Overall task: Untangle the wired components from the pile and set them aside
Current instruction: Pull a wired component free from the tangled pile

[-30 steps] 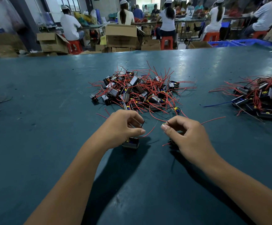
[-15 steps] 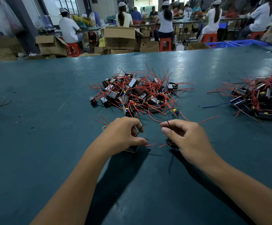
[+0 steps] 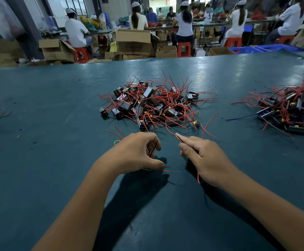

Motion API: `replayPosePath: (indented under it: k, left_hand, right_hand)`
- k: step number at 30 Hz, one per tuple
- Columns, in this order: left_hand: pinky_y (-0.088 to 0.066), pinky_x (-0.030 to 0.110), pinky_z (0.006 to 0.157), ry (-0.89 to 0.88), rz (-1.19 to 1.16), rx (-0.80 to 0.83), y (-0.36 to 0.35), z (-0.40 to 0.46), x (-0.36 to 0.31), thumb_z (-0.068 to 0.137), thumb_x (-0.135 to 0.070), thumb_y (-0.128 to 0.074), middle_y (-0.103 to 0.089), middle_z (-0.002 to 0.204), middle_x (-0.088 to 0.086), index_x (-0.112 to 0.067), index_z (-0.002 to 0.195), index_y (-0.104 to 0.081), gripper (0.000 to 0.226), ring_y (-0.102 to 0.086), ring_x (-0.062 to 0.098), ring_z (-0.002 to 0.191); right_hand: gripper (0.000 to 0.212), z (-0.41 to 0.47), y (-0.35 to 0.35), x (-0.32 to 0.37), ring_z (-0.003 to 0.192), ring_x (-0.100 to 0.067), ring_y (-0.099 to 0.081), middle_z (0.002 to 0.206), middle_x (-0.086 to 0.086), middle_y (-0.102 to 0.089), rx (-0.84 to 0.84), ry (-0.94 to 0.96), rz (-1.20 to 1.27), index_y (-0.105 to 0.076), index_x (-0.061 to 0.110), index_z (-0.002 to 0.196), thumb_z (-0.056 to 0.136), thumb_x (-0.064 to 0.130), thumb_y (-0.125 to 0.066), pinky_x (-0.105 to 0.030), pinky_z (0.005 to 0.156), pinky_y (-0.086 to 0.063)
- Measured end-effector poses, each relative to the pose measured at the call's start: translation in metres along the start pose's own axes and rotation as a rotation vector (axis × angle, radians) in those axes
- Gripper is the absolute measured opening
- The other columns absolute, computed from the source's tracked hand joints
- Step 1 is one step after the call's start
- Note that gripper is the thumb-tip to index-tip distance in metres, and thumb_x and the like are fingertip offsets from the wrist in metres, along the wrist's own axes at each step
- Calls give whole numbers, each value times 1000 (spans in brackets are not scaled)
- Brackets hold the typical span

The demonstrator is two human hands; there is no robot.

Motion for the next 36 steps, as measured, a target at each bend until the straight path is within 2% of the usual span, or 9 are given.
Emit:
replayPosePath:
  k: [3, 5, 7, 12, 17, 20, 27, 31, 36]
  left_hand:
    - [-52, 33, 64, -8, -57, -8, -3, 1, -1, 70, -39, -89, -67, 77, -6, -28, 95, -61, 39, -60, 7, 63]
    - [-53, 34, 64, -22, -84, -17, -6, 2, -3, 70, -39, -89, -68, 76, -6, -28, 94, -61, 39, -61, 7, 63]
    - [-54, 31, 64, -41, -99, -45, -9, 4, -6, 72, -39, -87, -69, 76, -6, -27, 91, -61, 35, -62, 7, 64]
    - [-55, 30, 66, -97, -134, -131, -16, 8, -12, 89, -29, -75, -70, 75, -4, -21, 86, -62, 15, -66, 11, 69]
    - [-57, 24, 64, -95, -234, -145, -21, 11, -12, 94, -19, -69, -74, 75, -2, -15, 87, -67, 9, -69, 8, 65]
    - [-55, 20, 61, -88, -248, -193, -23, 12, -12, 94, -17, -69, -73, 73, -5, -14, 84, -69, 10, -68, 6, 62]
    - [-59, 30, 67, -78, -246, -195, -25, 11, -15, 96, -17, -66, -73, 74, -2, -14, 86, -67, 11, -70, 11, 66]
    - [-59, 32, 69, -78, -233, -202, -26, 10, -19, 97, -17, -65, -73, 75, -3, -13, 86, -67, 11, -70, 10, 67]
    - [-58, 29, 68, -79, -221, -207, -28, 10, -21, 97, -17, -64, -74, 75, -4, -13, 86, -67, 12, -69, 6, 66]
  right_hand:
    - [37, -1, 3, -2, 56, -2, -59, 72, 11, -70, -88, -64, 151, -57, 31, 134, 99, 20, -58, -18, 59, -51]
    - [28, -1, 2, -3, 53, -9, -64, 74, 9, -73, -129, -121, 235, -60, 31, 123, 98, 18, -61, -23, 51, -52]
    - [11, -2, 1, -4, 54, -13, -67, 74, 7, -74, -168, -154, 251, -58, 27, 103, 97, 18, -62, -24, 49, -52]
    - [12, -1, -1, -3, 55, -7, -67, 72, 9, -72, -201, -105, 175, -67, 23, 83, 93, 17, -67, -22, 56, -53]
    - [11, -1, 1, -2, 65, -4, -62, 72, 15, -70, -240, -63, 129, -72, 30, 81, 89, 22, -71, -19, 62, -48]
    - [8, -1, 0, -2, 63, -7, -61, 71, 11, -69, -236, -47, 153, -71, 31, 84, 90, 26, -68, -24, 61, -48]
    - [10, 0, -2, -3, 64, -27, -59, 66, -5, -63, -217, -77, 248, -71, 32, 90, 93, 25, -64, -42, 61, -49]
    - [15, 2, -3, -4, 65, -9, -61, 70, 5, -69, -209, -129, 337, -71, 26, 86, 93, 15, -64, -34, 67, -52]
    - [16, 2, -2, -4, 57, -9, -50, 61, 6, -61, -239, -192, 443, -72, 20, 85, 94, 11, -62, -26, 56, -41]
Point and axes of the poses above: each hand's wrist, its own z-axis towards the middle knuckle, its own y-axis out of the back of the hand, x = y × z, the point moved 3 cm from there along z, towards the middle knuckle
